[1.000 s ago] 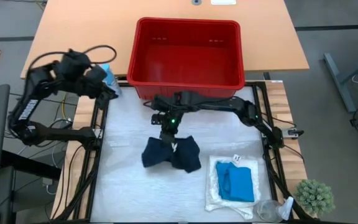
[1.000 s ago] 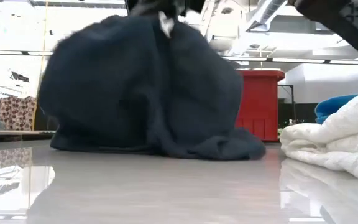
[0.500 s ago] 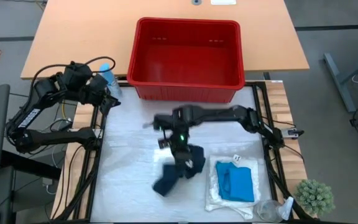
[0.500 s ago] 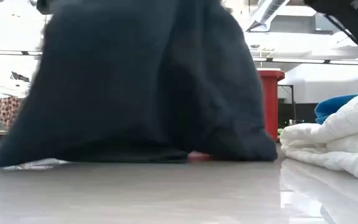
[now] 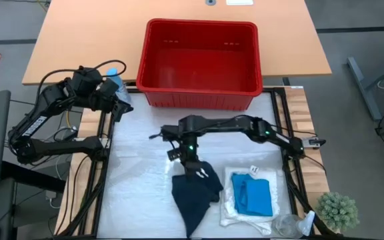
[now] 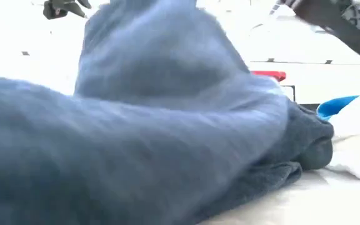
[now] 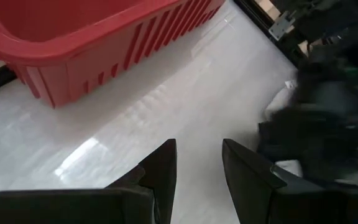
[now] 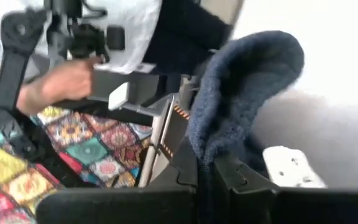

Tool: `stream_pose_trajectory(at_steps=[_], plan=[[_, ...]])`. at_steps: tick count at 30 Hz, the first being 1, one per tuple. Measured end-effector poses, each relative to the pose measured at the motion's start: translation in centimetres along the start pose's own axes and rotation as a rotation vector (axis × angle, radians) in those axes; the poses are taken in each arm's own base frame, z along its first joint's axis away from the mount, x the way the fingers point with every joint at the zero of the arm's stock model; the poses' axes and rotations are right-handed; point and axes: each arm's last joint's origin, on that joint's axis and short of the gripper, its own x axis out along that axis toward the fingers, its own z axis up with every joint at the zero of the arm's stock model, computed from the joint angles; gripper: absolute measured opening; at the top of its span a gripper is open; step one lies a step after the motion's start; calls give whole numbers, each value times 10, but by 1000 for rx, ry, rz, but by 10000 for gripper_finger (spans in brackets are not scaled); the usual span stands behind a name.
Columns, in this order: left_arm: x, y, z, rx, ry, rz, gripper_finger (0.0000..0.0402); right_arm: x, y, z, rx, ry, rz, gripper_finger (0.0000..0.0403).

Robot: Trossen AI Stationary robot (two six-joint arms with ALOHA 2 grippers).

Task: Fold laundry
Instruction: Remove the dark blue shorts from the red laundry bin

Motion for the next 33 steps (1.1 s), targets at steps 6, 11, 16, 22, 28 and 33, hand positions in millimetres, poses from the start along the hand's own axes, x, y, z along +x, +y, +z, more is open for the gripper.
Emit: stream_pose_trajectory(at_steps=[6, 11, 16, 22, 28, 33], plan=[[0, 1, 0, 9, -9, 19, 119, -21, -88, -12, 183, -35, -53, 31], [0, 3, 1, 10, -35, 91, 119, -44, -129, -24, 286, -59, -148, 31], [0, 4, 2, 10, -57, 153, 119, -79, -142, -27, 296, -123, -350, 31], [4, 5, 4, 8, -54, 184, 119, -118, -152, -32, 412, -242, -387, 93], [17, 6, 10, 43, -20, 197, 119, -132, -155, -34, 385, -272, -443, 153], [35, 3, 16, 94, 35, 162, 119, -149, -156, -37, 391, -328, -439, 187]])
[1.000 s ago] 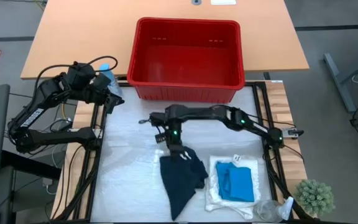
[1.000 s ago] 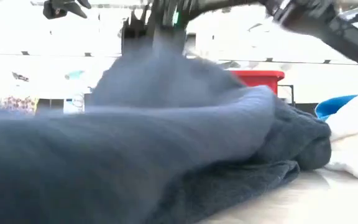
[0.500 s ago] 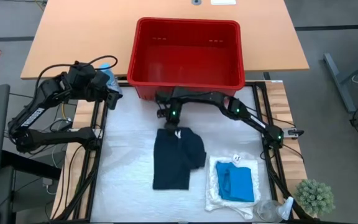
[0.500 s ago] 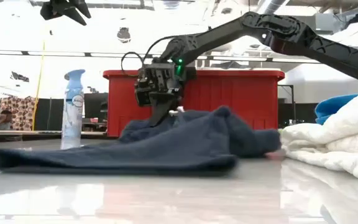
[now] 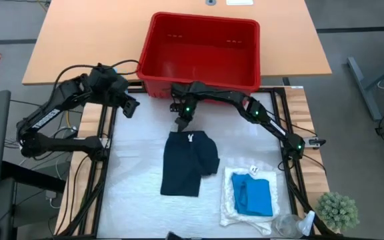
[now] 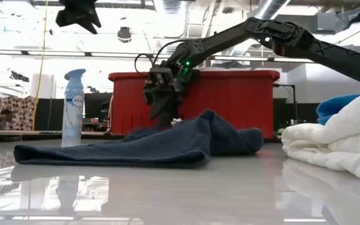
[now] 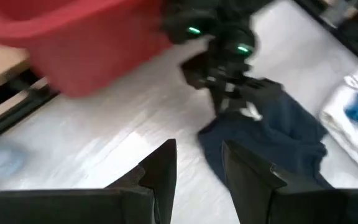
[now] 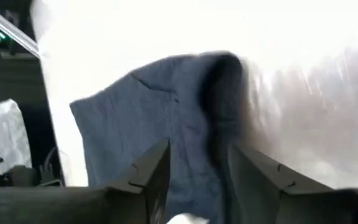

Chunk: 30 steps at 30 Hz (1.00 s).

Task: Fold laundry
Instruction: Remove the dark blue shorts from the red laundry bin, then fold the dark blue shorts

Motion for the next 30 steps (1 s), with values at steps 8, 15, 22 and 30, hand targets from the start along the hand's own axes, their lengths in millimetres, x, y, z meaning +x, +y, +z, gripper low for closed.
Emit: stream_pose_trajectory(at_steps=[8, 15, 22, 30], plan=[[26, -31, 13, 144, -20, -184, 119, -37, 6, 0, -27, -53, -33, 192], [54, -50, 15, 199, 27, -176, 119, -79, 36, -12, -64, -55, -45, 189], [78, -65, 15, 259, 73, -200, 119, -98, 75, -42, -40, 119, -343, 189], [107, -76, 13, 298, 130, -203, 119, -111, 69, -47, -28, 156, -827, 189]])
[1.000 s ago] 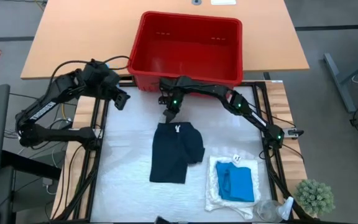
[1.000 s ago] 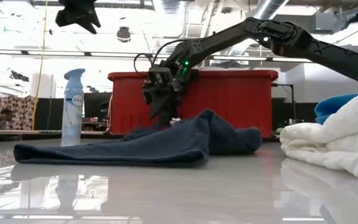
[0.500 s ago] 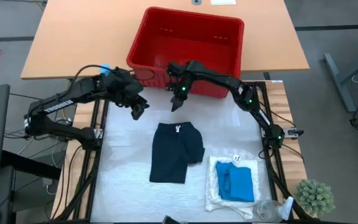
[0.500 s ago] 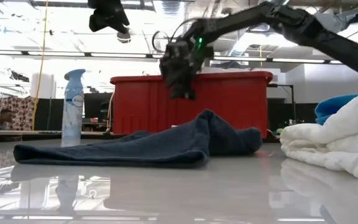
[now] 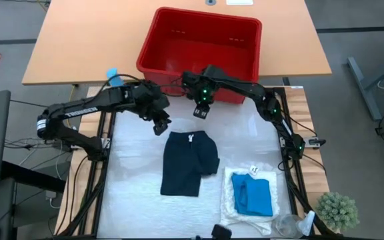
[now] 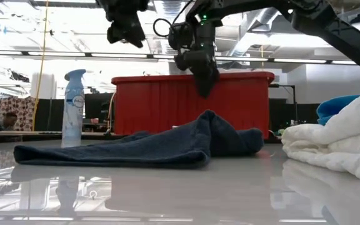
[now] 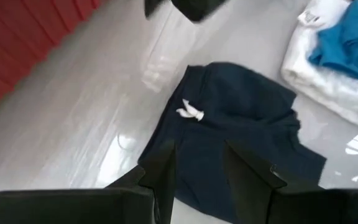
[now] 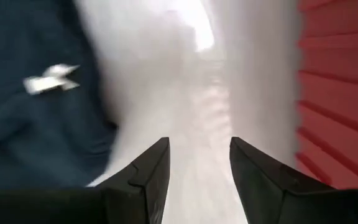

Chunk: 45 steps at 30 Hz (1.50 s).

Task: Fold laundry
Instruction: Fold the dark blue shorts

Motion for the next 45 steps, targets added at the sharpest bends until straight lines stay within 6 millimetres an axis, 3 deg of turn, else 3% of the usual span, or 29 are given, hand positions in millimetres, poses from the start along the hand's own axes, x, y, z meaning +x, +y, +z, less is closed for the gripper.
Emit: stream_pose_trajectory(at_steps=[8, 11, 14, 18, 23, 27, 30, 34, 38, 41, 45], plan=[[27, 2, 0, 18, 77, 8, 119, 4, -51, -5, 190, 17, -341, 189], [28, 2, 0, 35, 80, 10, 119, 3, -59, -8, 215, 28, -289, 189], [28, 2, 1, 35, 75, 7, 119, -1, -54, -11, 237, 20, -140, 189], [19, -1, 2, 54, 37, -40, 119, -31, -32, -20, 212, -56, 32, 189], [5, -6, 9, 77, -143, -163, 119, -65, -8, -33, 228, -138, 45, 189], [-14, -5, -2, 74, -330, -194, 119, -105, 8, -55, 191, -242, -16, 189], [-26, 3, -22, 62, -386, -171, 119, -132, 5, -77, 161, -314, -59, 189], [-45, 12, -44, -13, -452, -129, 119, -154, -16, -121, 210, -343, -78, 182], [-48, 15, -57, -61, -462, -133, 119, -142, -20, -157, 345, -325, -46, 171], [-37, 17, -61, -125, -431, -150, 119, -117, -1, -169, 365, -401, 51, 168], [-7, 22, -65, -201, -341, -122, 119, -71, 26, -176, 414, -458, 134, 170]])
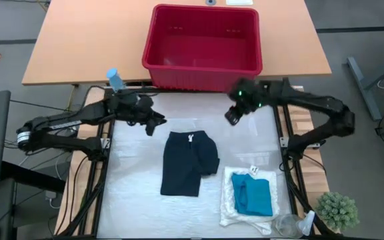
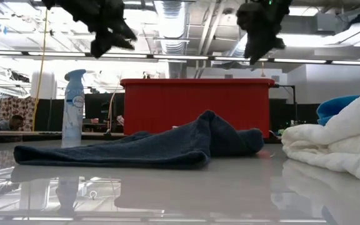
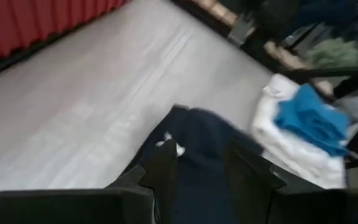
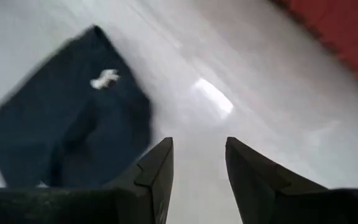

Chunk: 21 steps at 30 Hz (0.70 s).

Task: Fold laundry
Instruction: Fold the dark blue shorts

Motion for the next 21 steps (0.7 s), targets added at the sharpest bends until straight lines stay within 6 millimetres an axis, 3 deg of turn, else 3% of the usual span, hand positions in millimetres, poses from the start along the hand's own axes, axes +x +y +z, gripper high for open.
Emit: stream_pose_trajectory(at_steps=[5, 13, 21], plan=[[34, 11, -7, 5, 89, 83, 120, 46, 19, -26, 53, -51, 73, 171], [93, 37, -35, -72, 316, 171, 174, 107, 38, -36, 50, 27, 58, 196], [108, 48, -45, -113, 388, 178, 241, 162, 49, -35, 51, 62, 121, 256]])
